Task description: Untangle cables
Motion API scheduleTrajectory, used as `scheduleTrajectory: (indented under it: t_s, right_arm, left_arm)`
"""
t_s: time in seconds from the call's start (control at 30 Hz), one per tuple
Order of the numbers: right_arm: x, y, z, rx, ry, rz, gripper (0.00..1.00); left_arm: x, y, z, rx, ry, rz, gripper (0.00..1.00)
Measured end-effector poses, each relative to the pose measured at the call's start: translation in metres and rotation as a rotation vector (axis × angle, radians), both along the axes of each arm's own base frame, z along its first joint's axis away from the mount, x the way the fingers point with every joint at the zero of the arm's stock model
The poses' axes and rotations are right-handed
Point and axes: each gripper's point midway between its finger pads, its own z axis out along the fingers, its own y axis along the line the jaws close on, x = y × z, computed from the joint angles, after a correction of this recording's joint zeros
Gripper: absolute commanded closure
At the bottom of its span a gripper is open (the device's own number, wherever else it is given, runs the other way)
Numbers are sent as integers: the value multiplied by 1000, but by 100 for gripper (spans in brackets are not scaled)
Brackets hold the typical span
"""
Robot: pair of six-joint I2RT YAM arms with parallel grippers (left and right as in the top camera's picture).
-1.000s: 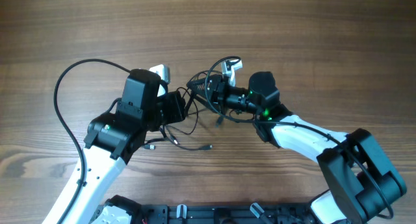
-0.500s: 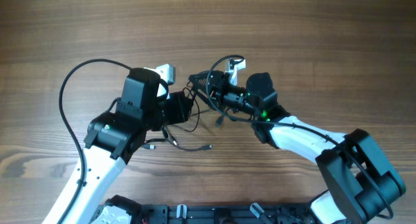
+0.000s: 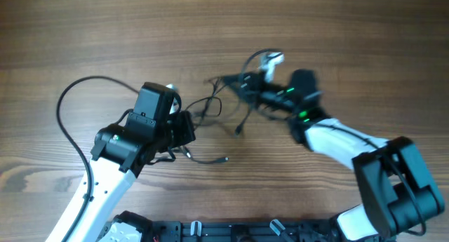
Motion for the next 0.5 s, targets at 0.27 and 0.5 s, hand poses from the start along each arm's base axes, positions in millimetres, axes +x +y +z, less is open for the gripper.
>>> scheduleTrajectory:
  t_s: [0.27,0.5]
  right_arm:
    - [32,-164,36,-14,-249,-134,96]
    - [0,-166,27,-69,-315,54,61]
  left_arm:
    - [-4,64,-12,176,62,291,96]
    - [41,47,11,38,-117,274,96]
